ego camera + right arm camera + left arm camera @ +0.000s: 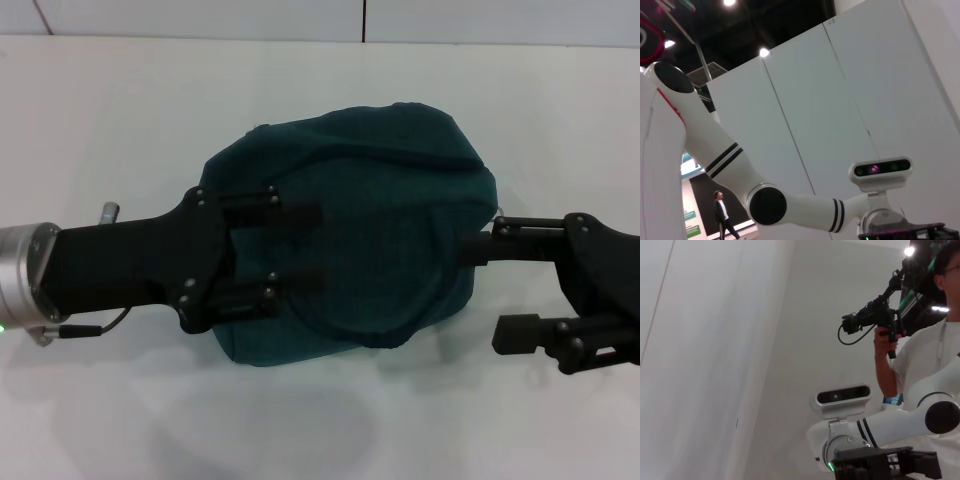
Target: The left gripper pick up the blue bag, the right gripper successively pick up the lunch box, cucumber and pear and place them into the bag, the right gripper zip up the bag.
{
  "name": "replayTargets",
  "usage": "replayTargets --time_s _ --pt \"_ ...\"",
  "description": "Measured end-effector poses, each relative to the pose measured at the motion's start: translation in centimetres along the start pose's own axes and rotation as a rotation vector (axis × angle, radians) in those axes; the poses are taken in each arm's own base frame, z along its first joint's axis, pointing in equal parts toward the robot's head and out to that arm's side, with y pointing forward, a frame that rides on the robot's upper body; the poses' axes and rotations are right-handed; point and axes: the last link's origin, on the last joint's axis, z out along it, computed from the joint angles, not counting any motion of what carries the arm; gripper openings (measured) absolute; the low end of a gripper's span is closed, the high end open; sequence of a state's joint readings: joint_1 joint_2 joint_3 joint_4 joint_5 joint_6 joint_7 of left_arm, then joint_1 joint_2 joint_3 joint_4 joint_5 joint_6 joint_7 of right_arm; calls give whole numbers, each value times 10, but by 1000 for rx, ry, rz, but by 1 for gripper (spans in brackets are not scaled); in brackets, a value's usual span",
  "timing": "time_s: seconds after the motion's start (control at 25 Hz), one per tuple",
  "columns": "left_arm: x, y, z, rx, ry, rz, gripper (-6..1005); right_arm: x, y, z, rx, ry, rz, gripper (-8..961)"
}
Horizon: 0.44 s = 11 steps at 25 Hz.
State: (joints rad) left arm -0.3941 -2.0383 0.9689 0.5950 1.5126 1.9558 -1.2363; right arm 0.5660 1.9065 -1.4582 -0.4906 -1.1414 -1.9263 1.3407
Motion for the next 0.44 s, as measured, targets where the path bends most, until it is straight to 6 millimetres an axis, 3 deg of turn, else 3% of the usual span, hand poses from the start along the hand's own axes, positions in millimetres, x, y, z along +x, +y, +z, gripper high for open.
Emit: replayTargets --time_s 0.44 --pt "-1 0 0 3 3 -3 592 2 -1 0 12 2 2 760"
